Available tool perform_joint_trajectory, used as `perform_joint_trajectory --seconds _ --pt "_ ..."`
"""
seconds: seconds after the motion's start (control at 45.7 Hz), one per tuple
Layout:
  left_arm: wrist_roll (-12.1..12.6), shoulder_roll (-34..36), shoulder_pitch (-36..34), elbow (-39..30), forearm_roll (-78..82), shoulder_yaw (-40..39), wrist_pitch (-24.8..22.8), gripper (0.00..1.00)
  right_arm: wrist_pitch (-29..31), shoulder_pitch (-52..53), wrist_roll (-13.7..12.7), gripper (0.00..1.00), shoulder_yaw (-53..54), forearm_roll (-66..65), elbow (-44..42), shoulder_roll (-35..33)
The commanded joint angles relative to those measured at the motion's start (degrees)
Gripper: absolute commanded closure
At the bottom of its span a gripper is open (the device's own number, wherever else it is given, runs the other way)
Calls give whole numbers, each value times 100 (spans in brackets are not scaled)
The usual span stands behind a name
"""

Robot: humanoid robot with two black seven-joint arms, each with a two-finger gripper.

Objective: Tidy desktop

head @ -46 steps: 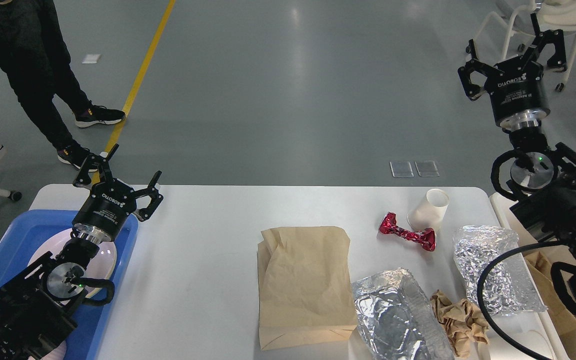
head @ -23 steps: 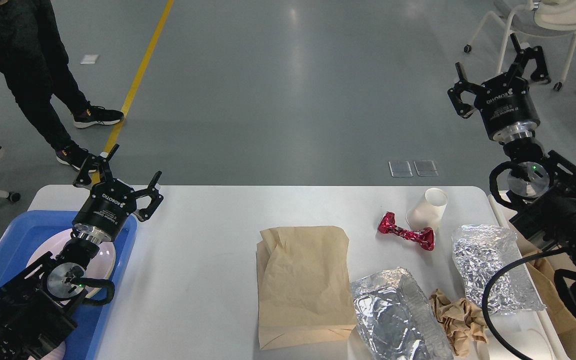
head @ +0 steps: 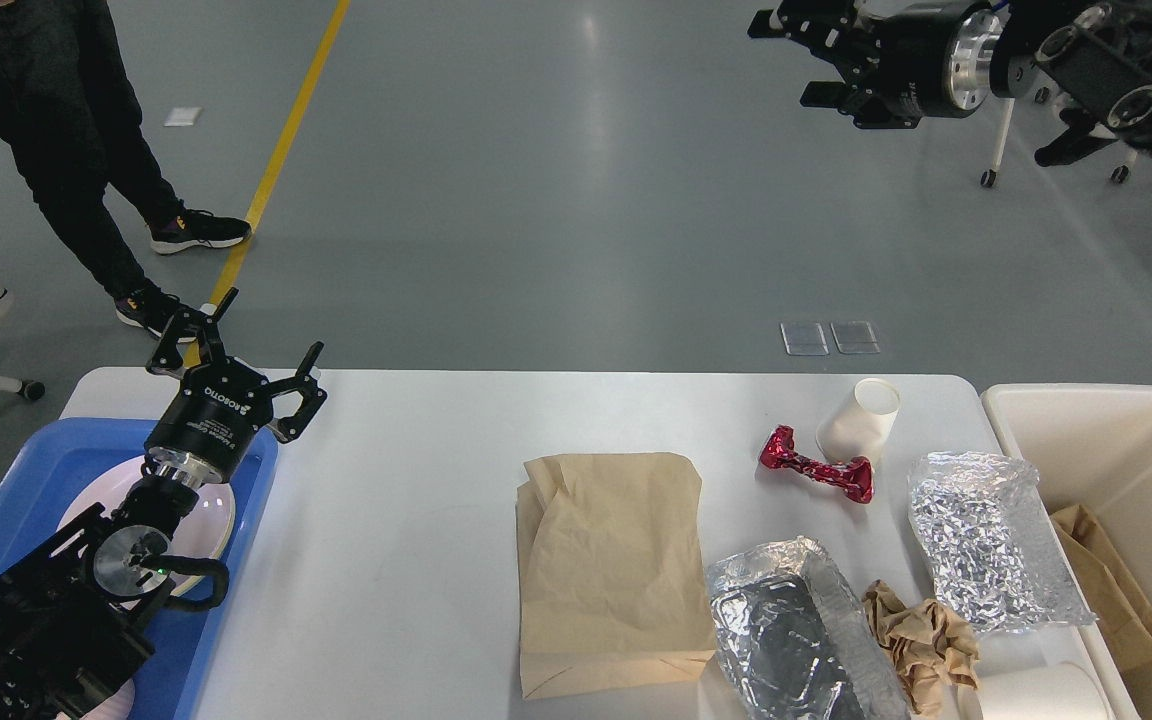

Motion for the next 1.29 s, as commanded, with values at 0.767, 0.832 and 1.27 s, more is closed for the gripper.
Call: perform_joint_trajectory --seconds 0.767,0.832,1.27 --pt "-6 0 0 0 -1 0 -1 0 766 4190 15 0 -2581 -2698 6548 -2283" --pt "-6 0 0 0 -1 0 -1 0 485 3620 -64 0 -2616 -2715 6293 -2345" --pt "3 0 0 0 -1 0 -1 0 -3189 -2787 -566 0 -1800 -2672 2111 -1835"
